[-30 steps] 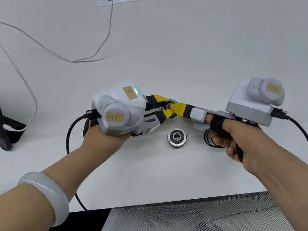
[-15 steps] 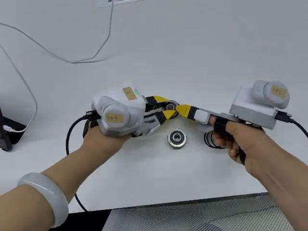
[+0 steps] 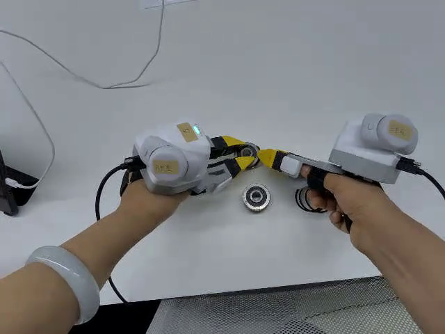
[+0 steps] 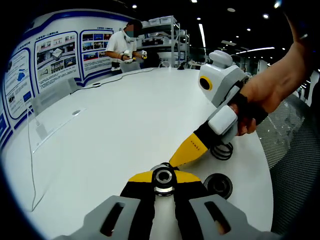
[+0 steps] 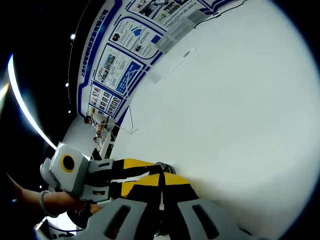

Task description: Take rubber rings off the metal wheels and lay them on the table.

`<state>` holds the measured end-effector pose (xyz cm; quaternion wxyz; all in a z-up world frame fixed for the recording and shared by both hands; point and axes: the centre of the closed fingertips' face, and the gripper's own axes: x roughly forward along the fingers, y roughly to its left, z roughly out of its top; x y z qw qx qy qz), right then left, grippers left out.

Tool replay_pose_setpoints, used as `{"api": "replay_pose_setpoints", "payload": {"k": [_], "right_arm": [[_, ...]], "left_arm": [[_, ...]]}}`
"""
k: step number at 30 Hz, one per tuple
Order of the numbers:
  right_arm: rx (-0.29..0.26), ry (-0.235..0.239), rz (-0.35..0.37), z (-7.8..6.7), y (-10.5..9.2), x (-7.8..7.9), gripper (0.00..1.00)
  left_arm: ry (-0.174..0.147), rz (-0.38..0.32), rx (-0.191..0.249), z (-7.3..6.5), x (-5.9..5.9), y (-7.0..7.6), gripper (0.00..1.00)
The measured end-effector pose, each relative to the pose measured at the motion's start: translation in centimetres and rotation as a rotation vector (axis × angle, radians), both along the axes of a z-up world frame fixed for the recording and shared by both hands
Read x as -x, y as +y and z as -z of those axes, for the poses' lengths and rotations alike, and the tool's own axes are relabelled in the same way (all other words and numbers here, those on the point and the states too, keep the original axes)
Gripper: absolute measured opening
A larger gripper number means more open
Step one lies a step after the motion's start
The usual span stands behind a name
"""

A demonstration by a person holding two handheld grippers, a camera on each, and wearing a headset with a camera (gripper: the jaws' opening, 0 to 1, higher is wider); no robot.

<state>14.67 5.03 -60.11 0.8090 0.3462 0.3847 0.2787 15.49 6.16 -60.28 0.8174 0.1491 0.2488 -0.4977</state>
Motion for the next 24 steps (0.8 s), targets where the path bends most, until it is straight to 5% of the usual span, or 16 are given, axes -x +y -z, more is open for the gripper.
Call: {"api": "replay_pose_setpoints", "payload": {"k": [24], "right_arm": [[-0.043, -0.035, -0.081, -1.3, 1.1, 0.2, 0.01]], "left_arm": [[0.002, 0.006, 0.010, -0.4, 0.3, -0.3, 0.13]]}}
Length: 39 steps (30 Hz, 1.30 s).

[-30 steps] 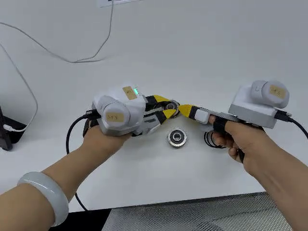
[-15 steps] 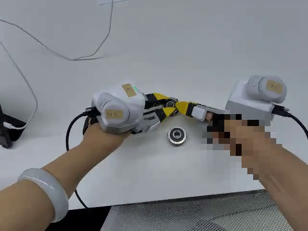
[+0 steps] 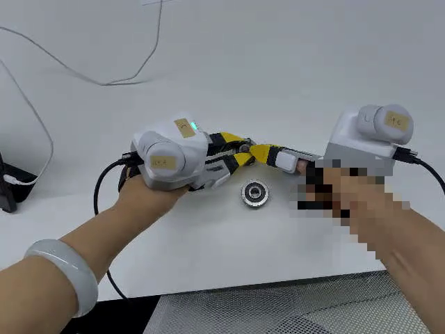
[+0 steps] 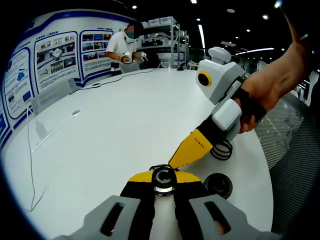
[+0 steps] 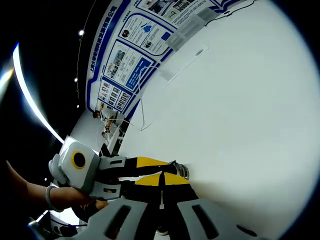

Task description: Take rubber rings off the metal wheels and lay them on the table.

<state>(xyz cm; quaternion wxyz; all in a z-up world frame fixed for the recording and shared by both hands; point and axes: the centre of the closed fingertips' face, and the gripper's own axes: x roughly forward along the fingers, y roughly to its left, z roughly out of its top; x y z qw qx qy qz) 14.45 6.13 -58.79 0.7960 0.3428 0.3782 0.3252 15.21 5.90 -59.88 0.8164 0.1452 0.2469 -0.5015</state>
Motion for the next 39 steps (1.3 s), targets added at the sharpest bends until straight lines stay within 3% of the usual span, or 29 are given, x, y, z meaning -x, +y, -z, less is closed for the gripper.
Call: {"api": "replay_pose_setpoints", "payload": {"k": [8, 18, 28, 33, 39], "right_arm": [[-0.038, -0.007, -0.019, -0.6, 0.1, 0.3, 0.01], [-0.020, -0.001, 0.015, -0.1, 0.0, -0.2, 0.01], [-0.022, 0.004, 0.026, -0.1, 0.0, -0.4, 0.01], [-0.024, 0.008, 0.030, 0.0, 0.1, -0.4, 0.01], [-0.028, 0.003, 0.028, -0.3, 0.2, -0.3, 0.01]], "left_arm": [[0.000, 0.003, 0.001, 0.0, -0.1, 0.0, 0.13], [0.025, -0.009, 0.011, -0.1, 0.0, 0.1, 0.14], [0.004, -0.007, 0.017, -0.7, 0.2, 0.8, 0.22], [0.005, 0.014, 0.032, -0.9, 1.1, 0.6, 0.32], [0.001, 0.028, 0.030, -0.7, 1.9, 0.8, 0.36]]}}
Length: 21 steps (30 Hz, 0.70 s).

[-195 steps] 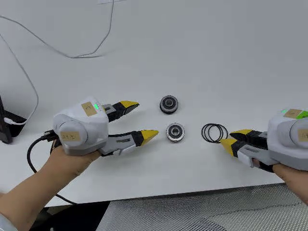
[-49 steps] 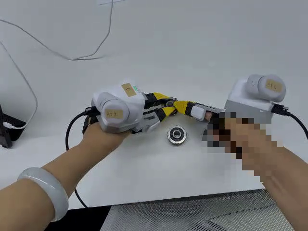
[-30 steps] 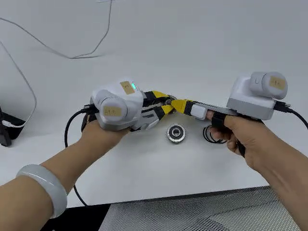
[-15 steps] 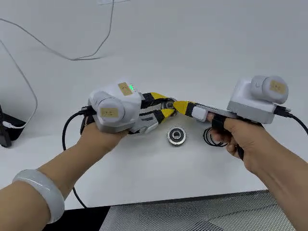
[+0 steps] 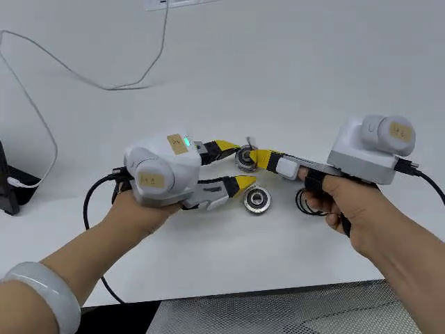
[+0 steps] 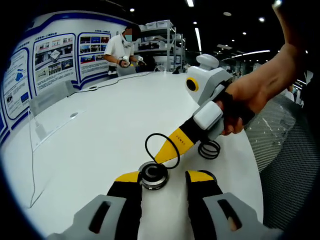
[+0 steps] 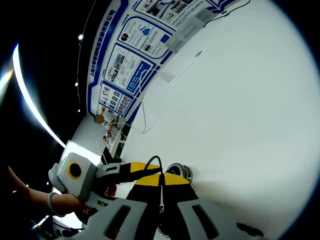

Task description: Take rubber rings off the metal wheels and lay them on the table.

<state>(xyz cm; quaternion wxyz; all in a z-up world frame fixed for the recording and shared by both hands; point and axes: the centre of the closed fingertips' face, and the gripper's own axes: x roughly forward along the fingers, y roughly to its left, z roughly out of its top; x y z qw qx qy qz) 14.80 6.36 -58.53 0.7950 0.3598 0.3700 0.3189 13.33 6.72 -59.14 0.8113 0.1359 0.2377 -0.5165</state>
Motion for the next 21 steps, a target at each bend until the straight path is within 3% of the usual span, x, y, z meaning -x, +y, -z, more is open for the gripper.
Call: {"api": "replay_pose_setpoints", "payload": {"k": [7, 10, 15, 16, 18, 19, 21], "right_arm": [[0.017, -0.016, -0.010, -0.8, -0.5, 0.7, 0.01], [0.069, -0.048, -0.025, -1.3, -1.3, 1.2, 0.01], [0.311, -0.164, -0.098, -1.3, -4.2, 2.4, 0.01], [0.398, -0.212, -0.140, -1.3, -4.9, 2.8, 0.01], [0.489, -0.257, -0.185, -1.1, -5.6, 3.3, 0.01], [0.577, -0.297, -0.228, -0.8, -6.3, 3.6, 0.01], [0.690, -0.356, -0.278, -0.5, -7.0, 3.8, 0.01]], "left_arm": [[-0.001, -0.033, -0.006, 0.1, -0.2, 1.5, 0.38], [-0.003, -0.041, -0.009, -0.1, -0.2, 2.1, 0.38], [0.003, -0.052, -0.012, -0.2, 0.2, 2.8, 0.39], [0.001, -0.054, -0.010, -0.3, 0.3, 2.9, 0.39], [0.002, -0.055, -0.009, -0.4, 0.6, 3.0, 0.40], [0.004, -0.058, -0.006, -0.5, 0.8, 3.0, 0.40], [0.007, -0.062, -0.005, -0.4, 1.0, 3.2, 0.42]]}}
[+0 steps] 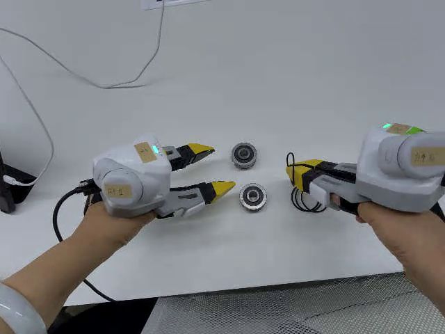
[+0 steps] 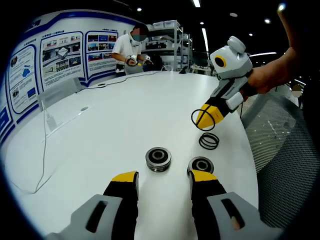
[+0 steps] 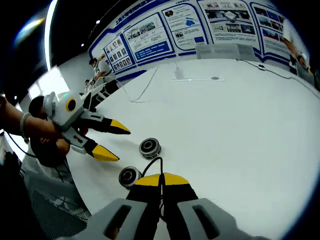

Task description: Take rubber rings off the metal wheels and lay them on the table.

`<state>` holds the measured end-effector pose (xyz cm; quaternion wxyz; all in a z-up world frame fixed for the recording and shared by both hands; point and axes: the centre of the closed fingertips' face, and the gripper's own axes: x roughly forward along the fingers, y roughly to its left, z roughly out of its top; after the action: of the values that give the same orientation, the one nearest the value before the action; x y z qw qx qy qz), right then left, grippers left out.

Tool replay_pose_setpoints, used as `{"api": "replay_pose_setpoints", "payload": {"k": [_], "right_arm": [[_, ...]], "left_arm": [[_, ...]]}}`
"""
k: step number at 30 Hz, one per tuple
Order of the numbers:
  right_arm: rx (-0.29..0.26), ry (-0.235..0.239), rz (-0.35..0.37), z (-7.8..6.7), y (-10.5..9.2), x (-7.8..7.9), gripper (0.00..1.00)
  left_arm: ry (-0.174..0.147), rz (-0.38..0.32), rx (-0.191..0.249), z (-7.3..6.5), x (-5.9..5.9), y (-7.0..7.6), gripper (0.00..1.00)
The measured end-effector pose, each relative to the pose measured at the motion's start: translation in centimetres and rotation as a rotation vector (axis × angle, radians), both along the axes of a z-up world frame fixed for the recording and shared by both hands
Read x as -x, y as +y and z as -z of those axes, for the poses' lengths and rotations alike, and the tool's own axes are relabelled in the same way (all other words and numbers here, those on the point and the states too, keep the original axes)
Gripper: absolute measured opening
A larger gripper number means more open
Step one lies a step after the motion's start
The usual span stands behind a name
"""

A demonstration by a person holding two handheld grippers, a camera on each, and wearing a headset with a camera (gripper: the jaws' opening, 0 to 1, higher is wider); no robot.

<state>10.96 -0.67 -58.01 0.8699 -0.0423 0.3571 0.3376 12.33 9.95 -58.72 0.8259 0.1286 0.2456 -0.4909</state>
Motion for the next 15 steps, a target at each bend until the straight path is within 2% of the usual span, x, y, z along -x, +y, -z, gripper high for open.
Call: {"api": "replay_pose_setpoints", "payload": {"k": [2, 5, 7, 8, 10, 14, 15], "right_arm": [[0.090, -0.027, -0.041, 0.4, -0.4, 0.4, 0.01], [0.258, -0.101, -0.148, 1.2, -0.9, 0.7, 0.01], [0.330, -0.128, -0.196, 1.5, -1.1, 1.0, 0.01], [0.394, -0.161, -0.244, 1.7, -1.2, 1.1, 0.01], [0.486, -0.197, -0.304, 2.2, -1.4, 1.4, 0.01], [0.589, -0.260, -0.355, 2.6, -1.9, 1.4, 0.02], [0.582, -0.259, -0.359, 2.8, -1.8, 1.5, 0.02]], "left_arm": [[0.000, 0.000, 0.006, 0.0, 0.2, 0.1, 0.43], [-0.001, 0.001, 0.029, -0.3, 0.6, 0.2, 0.45], [0.001, 0.000, 0.028, -0.3, 0.8, 0.3, 0.46], [0.000, -0.001, 0.021, -0.1, 0.9, 0.5, 0.47], [0.002, -0.010, 0.018, 0.0, 1.0, 0.8, 0.47], [0.004, -0.016, 0.019, 0.0, 1.2, 1.1, 0.47], [0.003, -0.017, 0.018, 0.0, 1.3, 1.2, 0.47]]}}
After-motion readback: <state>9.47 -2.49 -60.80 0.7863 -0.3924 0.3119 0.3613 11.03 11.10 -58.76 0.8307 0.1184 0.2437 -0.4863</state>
